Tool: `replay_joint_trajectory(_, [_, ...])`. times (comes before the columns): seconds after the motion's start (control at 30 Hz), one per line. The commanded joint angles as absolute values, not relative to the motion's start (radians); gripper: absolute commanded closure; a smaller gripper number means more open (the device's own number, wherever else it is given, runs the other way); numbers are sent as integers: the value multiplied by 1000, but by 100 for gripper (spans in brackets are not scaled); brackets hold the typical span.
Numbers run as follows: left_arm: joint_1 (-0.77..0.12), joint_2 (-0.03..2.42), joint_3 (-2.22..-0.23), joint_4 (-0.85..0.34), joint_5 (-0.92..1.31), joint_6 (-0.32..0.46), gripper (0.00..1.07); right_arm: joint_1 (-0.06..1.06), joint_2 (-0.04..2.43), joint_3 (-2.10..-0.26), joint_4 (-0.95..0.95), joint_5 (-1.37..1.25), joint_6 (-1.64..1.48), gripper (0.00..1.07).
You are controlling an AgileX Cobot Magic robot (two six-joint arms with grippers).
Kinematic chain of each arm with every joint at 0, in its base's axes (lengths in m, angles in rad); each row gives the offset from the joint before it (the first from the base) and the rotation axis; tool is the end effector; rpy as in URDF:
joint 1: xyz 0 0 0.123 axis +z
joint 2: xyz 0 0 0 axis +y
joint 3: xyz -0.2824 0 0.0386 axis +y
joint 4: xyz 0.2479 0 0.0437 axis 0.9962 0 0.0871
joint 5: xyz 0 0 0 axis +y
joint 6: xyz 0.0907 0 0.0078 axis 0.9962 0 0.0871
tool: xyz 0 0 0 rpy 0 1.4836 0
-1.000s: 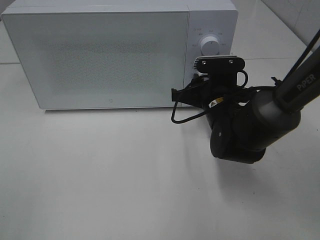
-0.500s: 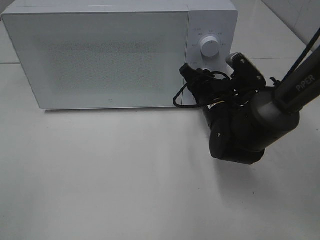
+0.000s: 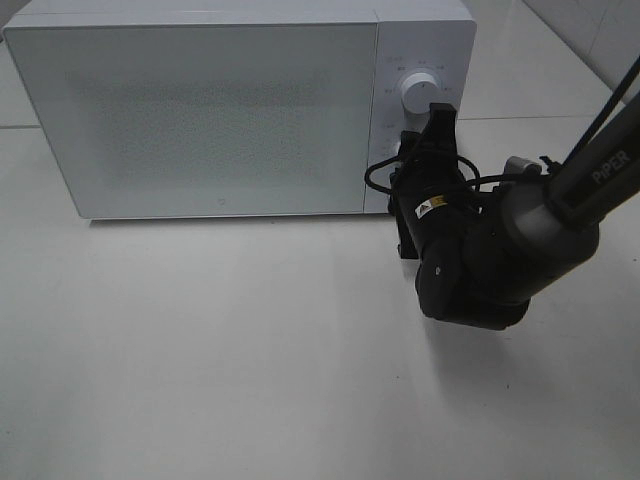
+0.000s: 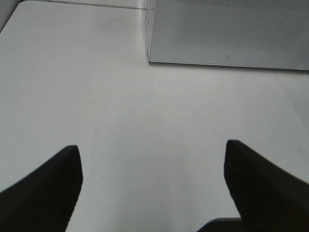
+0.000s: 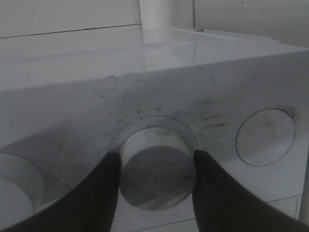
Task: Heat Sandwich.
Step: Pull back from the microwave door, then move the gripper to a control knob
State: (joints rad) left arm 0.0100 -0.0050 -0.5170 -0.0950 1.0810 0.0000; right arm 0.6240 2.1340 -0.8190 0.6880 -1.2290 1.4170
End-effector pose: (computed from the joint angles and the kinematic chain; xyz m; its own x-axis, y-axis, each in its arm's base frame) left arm -0.0086 -0.0077 0.2805 -0.4552 -0.0492 -0.8890 0.0443 0.9960 -0.0778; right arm 0.3248 0.1668 0.1058 0.0235 0.9978 0.0618 0.0695 -0.0633 0.9956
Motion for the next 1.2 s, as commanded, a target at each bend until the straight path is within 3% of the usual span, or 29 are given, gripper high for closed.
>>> replay_joint_trajectory(0.03, [11,-29,-514,-100,1067,0,31,617,2132,-833,700,-1384,1428,107])
replay_joint_trajectory(0.37, [11,-29,-514,-100,1067,0,31,617,2132,-833,700,-1396,1303,107])
replay_joint_trajectory(0.53, [11,-29,-514,-100,1067,0,31,617,2132,-833,701,-1396,1283,101])
replay_joint_trajectory(0.7, [11,-29,-514,-100,1067,0,31,617,2132,-833,700,-1396,1283,83])
replay_joint_trajectory(0.77, [11,-29,-514,-100,1067,0,31,617,2132,-829,700,-1397,1280,65])
replay_joint_trajectory(0.83, [11,-29,-514,-100,1067,0,31,617,2132,-828,700,-1397,1280,59])
replay_joint_trajectory(0.9, [11,-29,-514,-100,1067,0,31,617,2132,-828,700,-1397,1279,38])
replay_joint_trajectory(0.97, [11,-29,-514,-100,1067,0,31,617,2132,-828,699,-1397,1279,29])
replay_joint_trajectory(1.07, [11,-29,-514,-100,1067,0,31,617,2132,-828,698,-1397,1279,22])
replay_joint_trajectory(1.2, [11,-29,-514,-100,1067,0,31,617,2128,-828,697,-1397,1279,27])
